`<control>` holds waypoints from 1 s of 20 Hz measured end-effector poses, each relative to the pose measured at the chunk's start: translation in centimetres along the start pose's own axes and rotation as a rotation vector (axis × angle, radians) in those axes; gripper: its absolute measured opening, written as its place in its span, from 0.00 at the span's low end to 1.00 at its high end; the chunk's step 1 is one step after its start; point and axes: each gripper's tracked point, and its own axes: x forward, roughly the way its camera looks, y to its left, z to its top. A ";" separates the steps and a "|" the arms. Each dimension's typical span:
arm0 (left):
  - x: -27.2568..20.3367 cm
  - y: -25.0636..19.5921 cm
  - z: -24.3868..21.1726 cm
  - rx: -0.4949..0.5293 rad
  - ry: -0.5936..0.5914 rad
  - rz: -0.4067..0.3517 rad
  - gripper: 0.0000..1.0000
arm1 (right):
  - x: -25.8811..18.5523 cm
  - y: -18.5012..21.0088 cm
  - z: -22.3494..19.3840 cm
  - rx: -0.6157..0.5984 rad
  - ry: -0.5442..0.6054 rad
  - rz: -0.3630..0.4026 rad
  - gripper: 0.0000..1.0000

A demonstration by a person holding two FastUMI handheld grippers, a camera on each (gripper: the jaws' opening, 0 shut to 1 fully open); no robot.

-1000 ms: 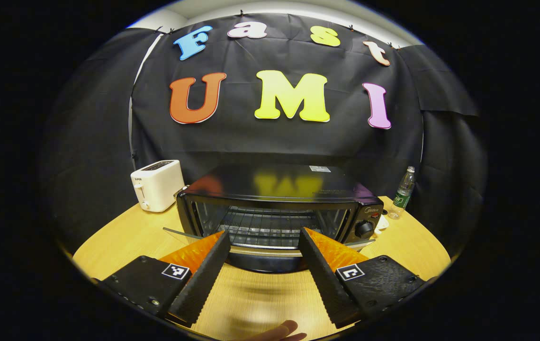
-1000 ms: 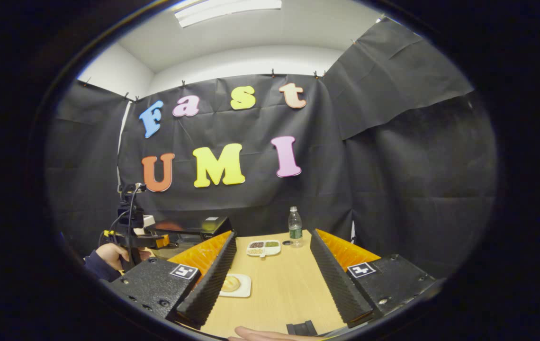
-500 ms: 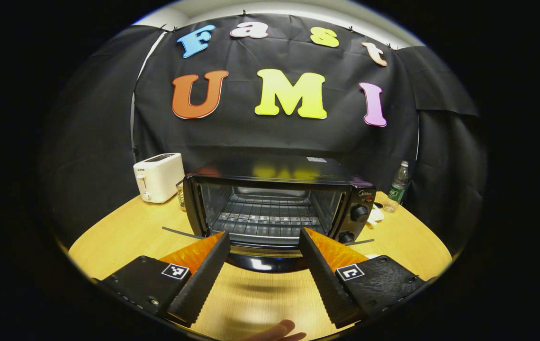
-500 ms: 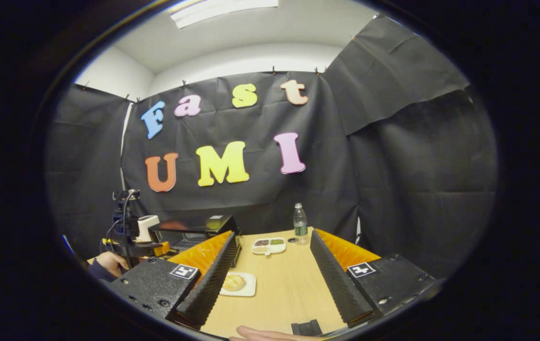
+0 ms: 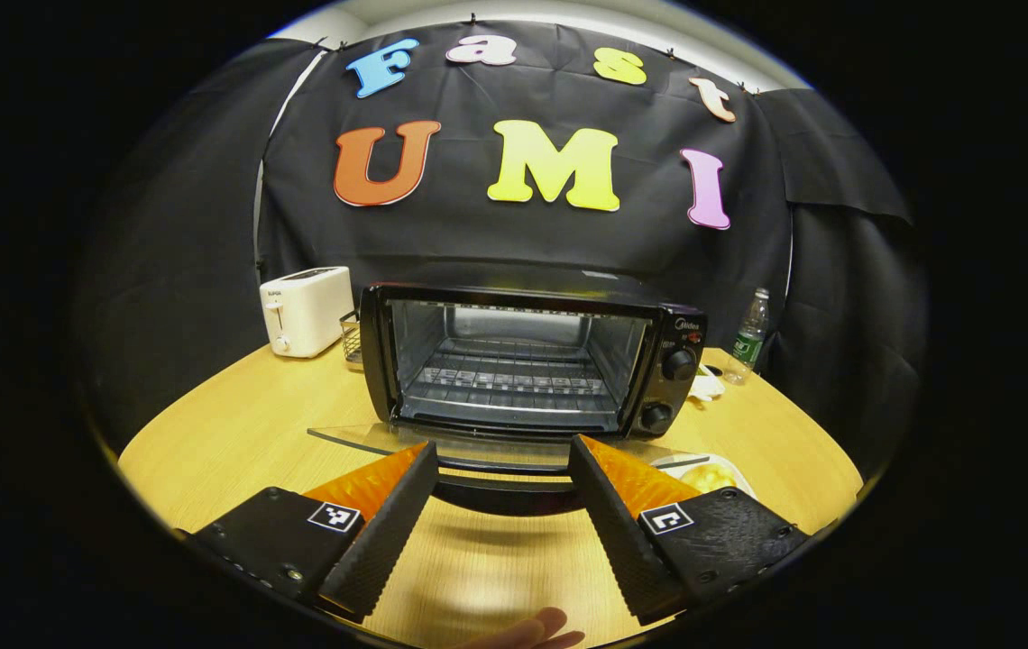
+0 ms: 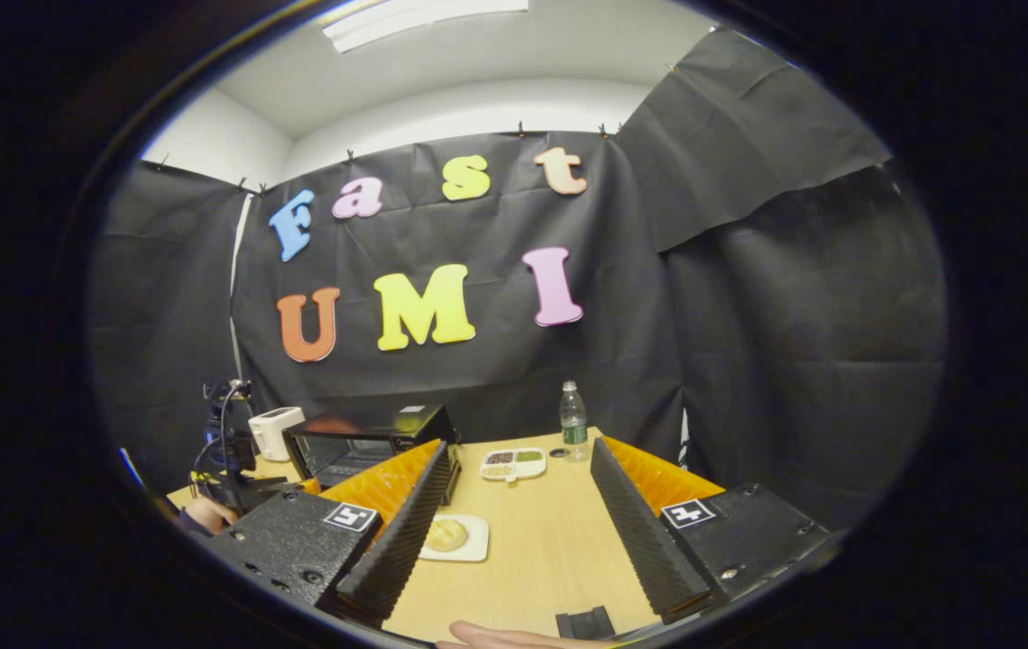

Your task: Open the electric oven with the left hand, put the food in, and close the electric oven.

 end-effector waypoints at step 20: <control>-1.1 0.5 -7.1 -0.036 0.104 -0.031 0.94 | 1.1 2.3 -2.1 -0.044 0.037 0.029 0.96</control>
